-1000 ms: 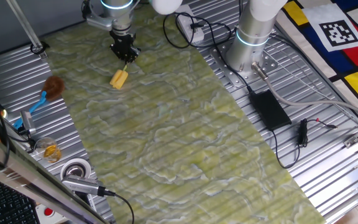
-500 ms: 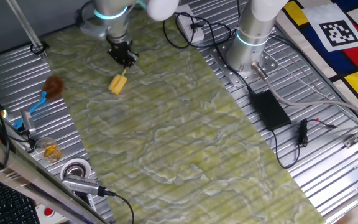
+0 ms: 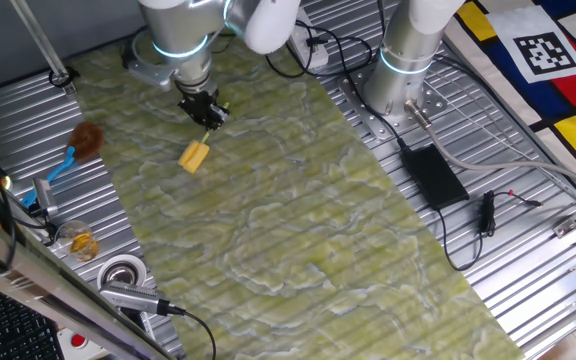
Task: Scrub the table with a brush
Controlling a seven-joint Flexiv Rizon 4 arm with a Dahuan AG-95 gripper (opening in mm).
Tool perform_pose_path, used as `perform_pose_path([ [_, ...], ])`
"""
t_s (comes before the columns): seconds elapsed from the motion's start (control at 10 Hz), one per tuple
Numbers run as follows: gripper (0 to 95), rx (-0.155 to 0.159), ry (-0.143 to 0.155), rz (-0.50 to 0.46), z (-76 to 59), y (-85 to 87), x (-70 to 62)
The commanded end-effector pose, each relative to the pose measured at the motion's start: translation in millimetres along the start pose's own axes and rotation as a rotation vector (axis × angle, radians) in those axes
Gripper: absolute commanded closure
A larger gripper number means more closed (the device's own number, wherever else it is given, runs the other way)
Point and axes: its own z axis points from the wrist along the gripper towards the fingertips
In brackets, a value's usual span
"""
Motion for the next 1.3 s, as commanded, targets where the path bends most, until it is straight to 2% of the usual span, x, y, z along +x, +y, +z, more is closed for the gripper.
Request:
perform_pose_path([
  [0.1, 95.0, 0.001, 0.005, -0.012, 1.6, -0.8, -0.3],
  [0.4, 95.0, -0.032, 0.006, -0.03, 1.6, -0.8, -0.3],
  [0.6, 95.0, -0.031, 0.009, -0.004, 1.6, -0.8, -0.3],
  [0.8, 95.0, -0.051, -0.006, 0.001, 1.6, -0.8, -0.3],
  [1.1, 95.0, -0.053, 0.007, 0.003, 1.6, -0.8, -0.3],
  [1.3, 95.0, -0.051, 0.011, 0.021, 8.7, 10.9, -9.5],
])
